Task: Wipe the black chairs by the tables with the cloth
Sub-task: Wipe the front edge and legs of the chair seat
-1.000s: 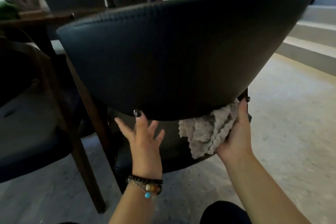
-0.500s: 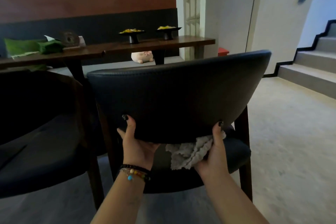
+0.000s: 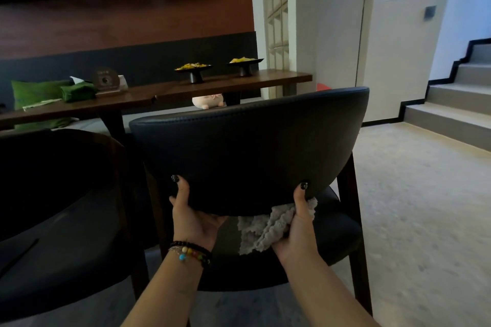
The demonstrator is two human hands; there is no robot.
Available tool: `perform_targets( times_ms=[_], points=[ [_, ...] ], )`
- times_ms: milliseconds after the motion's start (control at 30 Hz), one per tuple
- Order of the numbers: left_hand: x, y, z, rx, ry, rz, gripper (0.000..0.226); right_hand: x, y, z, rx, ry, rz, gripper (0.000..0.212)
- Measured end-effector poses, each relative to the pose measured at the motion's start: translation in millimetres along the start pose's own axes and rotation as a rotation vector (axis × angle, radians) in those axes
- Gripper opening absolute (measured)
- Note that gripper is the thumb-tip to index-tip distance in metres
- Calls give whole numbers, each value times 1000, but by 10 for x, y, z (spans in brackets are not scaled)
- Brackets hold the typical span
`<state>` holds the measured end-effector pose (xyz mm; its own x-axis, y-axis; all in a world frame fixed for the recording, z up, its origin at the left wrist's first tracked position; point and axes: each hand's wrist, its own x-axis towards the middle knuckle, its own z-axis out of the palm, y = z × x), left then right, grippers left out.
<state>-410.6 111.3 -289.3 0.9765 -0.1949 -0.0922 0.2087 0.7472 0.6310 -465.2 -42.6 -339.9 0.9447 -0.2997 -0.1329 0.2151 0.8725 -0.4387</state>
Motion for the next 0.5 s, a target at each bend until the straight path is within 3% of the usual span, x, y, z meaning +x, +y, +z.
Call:
perform_targets(
  times_ms=[167, 300, 367, 433, 500],
  points=[
    [24, -57, -71, -1, -5, 2, 96, -28, -151, -122, -302, 159, 42, 88],
    [18, -80, -148, -9, -61, 21, 84, -275, -565, -367, -640, 92, 88, 64],
    [40, -89, -164, -12, -72, 35, 84, -397, -891, -491, -676, 157, 88, 56],
    [43, -101, -149, 0, -70, 57, 83, -491, -1272, -449, -659, 248, -120, 32],
    [36, -114, -133, 9, -48, 68, 80, -478, -1657, -193, -576, 357, -426, 29]
  ],
)
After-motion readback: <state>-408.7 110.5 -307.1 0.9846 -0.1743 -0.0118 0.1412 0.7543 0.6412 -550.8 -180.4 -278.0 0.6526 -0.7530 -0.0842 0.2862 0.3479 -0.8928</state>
